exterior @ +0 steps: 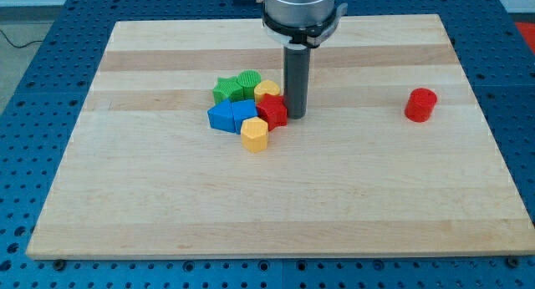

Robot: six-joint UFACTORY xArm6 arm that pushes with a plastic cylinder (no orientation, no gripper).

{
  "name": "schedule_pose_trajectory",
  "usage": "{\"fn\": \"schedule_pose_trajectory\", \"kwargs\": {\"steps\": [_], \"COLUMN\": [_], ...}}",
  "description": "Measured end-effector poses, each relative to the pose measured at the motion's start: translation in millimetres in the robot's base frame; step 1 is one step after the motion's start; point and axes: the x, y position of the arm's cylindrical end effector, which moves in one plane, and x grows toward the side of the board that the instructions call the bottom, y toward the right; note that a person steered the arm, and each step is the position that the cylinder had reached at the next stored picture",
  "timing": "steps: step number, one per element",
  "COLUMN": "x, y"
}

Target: Push the red circle to the top

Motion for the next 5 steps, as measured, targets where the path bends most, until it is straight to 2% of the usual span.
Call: {"fn": "schedule_pose_trajectory", "kwargs": {"steps": [2, 3, 4, 5], "x": [0, 20, 55, 67], "y": [14, 38, 78, 127]}}
